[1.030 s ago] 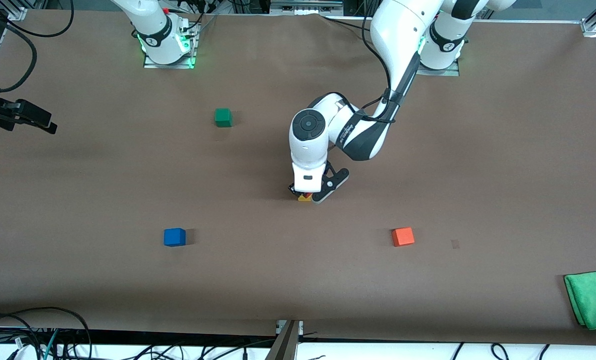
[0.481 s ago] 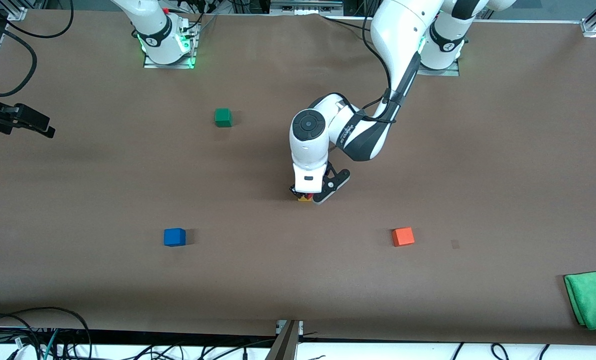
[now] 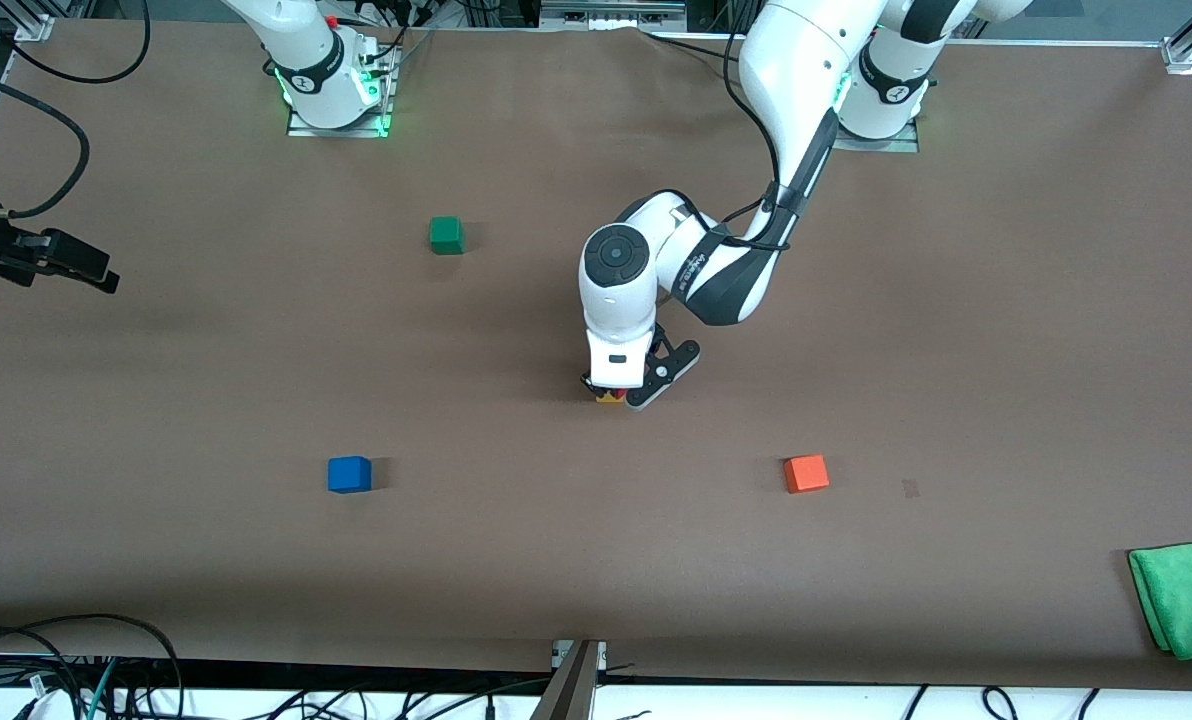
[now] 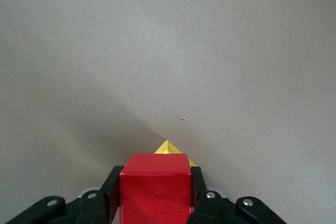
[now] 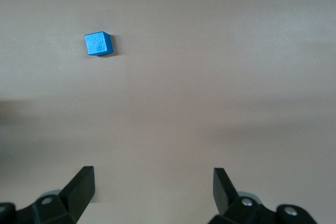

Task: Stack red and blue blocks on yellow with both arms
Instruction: 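Lower the red cube onto the yellow cube while the right gripper reaches out, then release the red cube and raise the left gripper while the right gripper descends, then grasp the blue cube with the right gripper while the left gripper retracts, then carry the blue cube with the right gripper above the red cube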

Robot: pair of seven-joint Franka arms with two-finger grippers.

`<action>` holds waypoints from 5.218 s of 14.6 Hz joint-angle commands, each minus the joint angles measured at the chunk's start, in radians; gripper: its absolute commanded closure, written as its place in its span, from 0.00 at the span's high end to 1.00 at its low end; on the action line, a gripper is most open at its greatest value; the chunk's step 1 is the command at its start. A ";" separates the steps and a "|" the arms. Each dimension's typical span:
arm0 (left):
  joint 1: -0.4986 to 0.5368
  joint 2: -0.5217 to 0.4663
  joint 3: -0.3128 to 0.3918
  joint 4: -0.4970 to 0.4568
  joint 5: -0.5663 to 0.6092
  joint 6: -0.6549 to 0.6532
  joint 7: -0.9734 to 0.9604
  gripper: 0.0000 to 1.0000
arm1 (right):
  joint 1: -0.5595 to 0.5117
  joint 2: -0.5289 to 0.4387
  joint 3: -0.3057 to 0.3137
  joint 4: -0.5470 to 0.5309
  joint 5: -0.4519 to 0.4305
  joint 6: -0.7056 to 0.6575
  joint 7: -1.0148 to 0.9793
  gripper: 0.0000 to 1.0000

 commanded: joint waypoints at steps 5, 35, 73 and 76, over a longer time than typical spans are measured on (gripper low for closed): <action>-0.014 0.017 0.014 0.036 0.073 -0.035 -0.023 1.00 | -0.001 0.087 0.008 0.015 -0.020 0.006 -0.096 1.00; 0.196 -0.268 0.005 0.229 -0.070 -0.804 0.793 1.00 | 0.164 0.745 0.049 0.176 0.061 0.709 -0.036 1.00; 0.658 -0.802 0.005 -0.415 -0.050 -0.481 1.518 1.00 | 0.681 0.731 0.100 0.450 -0.006 0.488 0.855 0.15; 0.656 -0.860 0.003 -0.413 -0.050 -0.492 1.513 1.00 | 0.703 0.753 0.100 0.450 -0.028 0.526 0.896 0.15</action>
